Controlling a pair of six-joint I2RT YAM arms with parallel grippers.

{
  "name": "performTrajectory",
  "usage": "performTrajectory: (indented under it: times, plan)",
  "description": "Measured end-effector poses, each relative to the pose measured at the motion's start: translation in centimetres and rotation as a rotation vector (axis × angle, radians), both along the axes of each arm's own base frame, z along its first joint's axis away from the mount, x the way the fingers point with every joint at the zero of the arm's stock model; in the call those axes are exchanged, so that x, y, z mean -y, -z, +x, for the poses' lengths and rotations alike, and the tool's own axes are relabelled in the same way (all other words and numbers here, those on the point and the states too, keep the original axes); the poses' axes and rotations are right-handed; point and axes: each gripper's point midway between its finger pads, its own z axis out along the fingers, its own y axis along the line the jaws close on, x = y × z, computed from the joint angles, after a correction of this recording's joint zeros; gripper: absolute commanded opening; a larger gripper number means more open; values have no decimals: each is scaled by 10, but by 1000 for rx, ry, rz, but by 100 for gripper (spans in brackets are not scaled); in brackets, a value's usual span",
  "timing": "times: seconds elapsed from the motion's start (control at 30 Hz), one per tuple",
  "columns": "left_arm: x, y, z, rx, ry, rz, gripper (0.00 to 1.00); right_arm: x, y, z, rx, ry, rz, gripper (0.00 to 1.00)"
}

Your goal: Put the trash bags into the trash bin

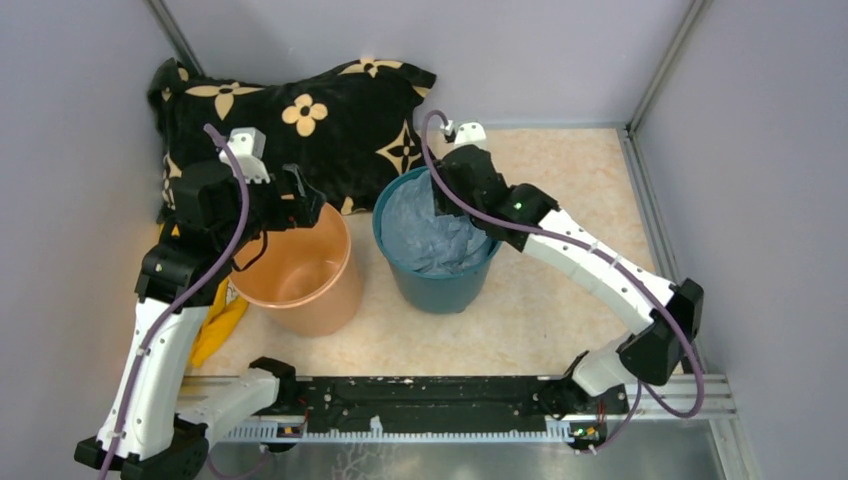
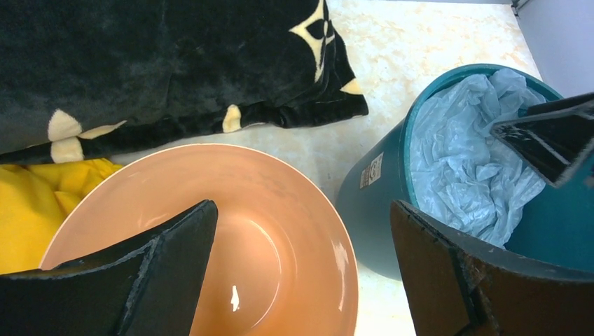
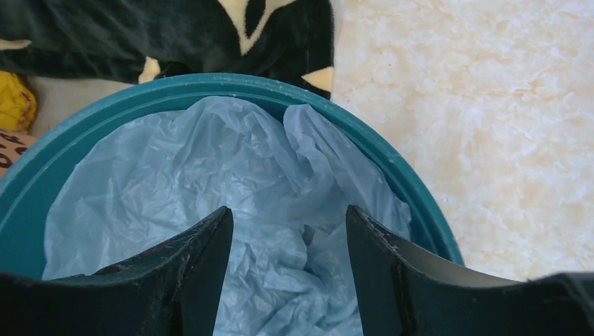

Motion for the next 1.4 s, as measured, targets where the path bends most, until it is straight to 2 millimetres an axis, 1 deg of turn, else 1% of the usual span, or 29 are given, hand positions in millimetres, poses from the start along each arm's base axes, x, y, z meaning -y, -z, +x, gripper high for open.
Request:
performTrajectory:
  times: [0.1, 0.17, 0.27, 0.37, 0.47, 0.57, 0.63, 0.67, 0.73, 0.8, 0.87, 0.93, 0.97, 1.03, 1.1, 1.27, 1.33, 1.37, 1.4]
  plan:
    - [2, 0, 0, 1, 12, -5, 99, -6, 15, 5, -26, 2, -25, 59]
    - [7, -3, -1, 7, 39, -18, 99, -8, 25, 7, -45, 4, -40, 64]
    - [25, -8, -2, 13, 133, -57, 99, -9, 25, 7, -48, 8, -35, 68]
    - [48, -15, -1, 8, 244, -104, 99, -6, 8, 1, -11, -2, 27, 71]
    - [67, -18, 8, 4, 324, -142, 99, 6, -19, -16, 40, -28, 105, 72]
    - [82, -17, 17, -14, 387, -170, 97, 20, -65, -33, 129, -45, 221, 72]
    - [92, -13, 23, -26, 416, -175, 96, 31, -90, -44, 180, -42, 282, 72]
    - [98, -11, 26, -35, 431, -172, 96, 37, -99, -49, 200, -39, 304, 72]
    - [118, -6, 30, -53, 469, -154, 97, 48, -112, -56, 228, -27, 335, 72]
    - [142, -1, 31, -65, 515, -124, 97, 57, -118, -60, 242, -4, 349, 73]
    - [169, 1, 30, -64, 557, -78, 98, 65, -116, -62, 238, 22, 344, 73]
    - [191, 4, 30, -55, 583, -33, 98, 70, -112, -63, 231, 43, 333, 73]
    - [200, 6, 31, -51, 585, -8, 98, 72, -109, -63, 226, 50, 325, 73]
    - [211, 16, 33, -49, 576, 43, 98, 77, -100, -64, 212, 70, 303, 74]
    - [215, 29, 38, -59, 547, 100, 98, 81, -91, -65, 200, 83, 285, 75]
    - [215, 55, 55, -68, 462, 210, 98, 89, -74, -69, 180, 101, 260, 75]
    - [217, 64, 59, -67, 437, 242, 98, 92, -69, -70, 175, 109, 253, 76]
    - [217, 72, 63, -70, 419, 263, 98, 93, -67, -70, 173, 112, 249, 77]
    - [217, 74, 62, -71, 419, 267, 98, 94, -66, -71, 173, 114, 248, 77]
